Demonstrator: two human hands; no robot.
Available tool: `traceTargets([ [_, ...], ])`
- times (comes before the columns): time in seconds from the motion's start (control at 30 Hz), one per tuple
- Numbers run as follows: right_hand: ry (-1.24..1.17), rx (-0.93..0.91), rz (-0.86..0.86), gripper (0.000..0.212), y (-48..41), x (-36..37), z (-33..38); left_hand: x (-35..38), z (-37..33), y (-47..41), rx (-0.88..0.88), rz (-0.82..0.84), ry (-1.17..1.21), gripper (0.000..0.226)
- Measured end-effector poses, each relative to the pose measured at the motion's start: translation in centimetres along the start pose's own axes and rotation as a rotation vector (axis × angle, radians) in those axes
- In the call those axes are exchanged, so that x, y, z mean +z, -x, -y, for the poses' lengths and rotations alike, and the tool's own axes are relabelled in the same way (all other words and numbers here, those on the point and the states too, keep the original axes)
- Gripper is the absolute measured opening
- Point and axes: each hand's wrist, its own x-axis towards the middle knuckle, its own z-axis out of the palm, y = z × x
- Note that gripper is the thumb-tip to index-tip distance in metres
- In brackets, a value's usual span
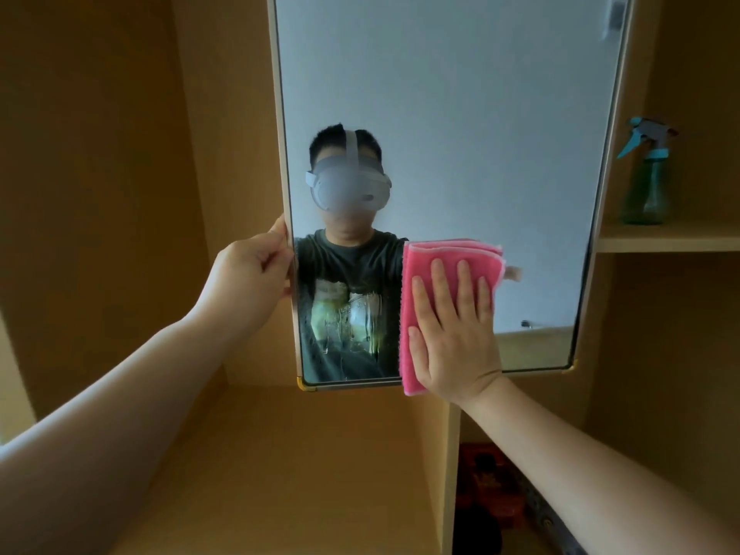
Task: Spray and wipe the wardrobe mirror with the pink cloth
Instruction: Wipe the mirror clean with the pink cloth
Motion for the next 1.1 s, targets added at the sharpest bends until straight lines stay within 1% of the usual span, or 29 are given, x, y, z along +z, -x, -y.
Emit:
traceTargets([
  [0.23, -0.011, 0.000, -0.008, 0.063, -0.4, 0.1, 1.3, -0.2, -0.2, 0.2, -0.001, 0.019, -0.014, 0.039],
  [0.43, -0.022, -0.055, -0.028, 0.063, -0.8, 0.4, 2.4, -0.2, -0.3, 0.1, 0.002, 0.028, -0.019, 0.041],
  [0.53, -0.015, -0.081, -0.037, 0.062, -1.1, 0.6, 3.1, -0.3, -0.3, 0.2, 0.015, 0.038, -0.036, 0.038],
  [0.67, -0.012, -0.105, -0.054, 0.062, -1.3, 0.7, 4.0, -0.4, -0.2, 0.0, 0.006, 0.043, -0.051, 0.038],
  [0.83, -0.008, -0.134, -0.059, 0.061, -1.6, 0.6, 5.1, -0.4, -0.3, 0.2, 0.018, 0.053, -0.065, 0.027],
  [1.0, -0.014, -0.155, -0.062, 0.061, -1.8, 0.8, 6.1, -0.6, -0.4, 0.3, 0.006, 0.063, -0.066, 0.032],
  [1.1, -0.008, -0.186, -0.061, 0.062, -1.9, 0.9, 6.7, -0.6, -0.4, 0.3, -0.002, 0.072, -0.062, 0.029],
])
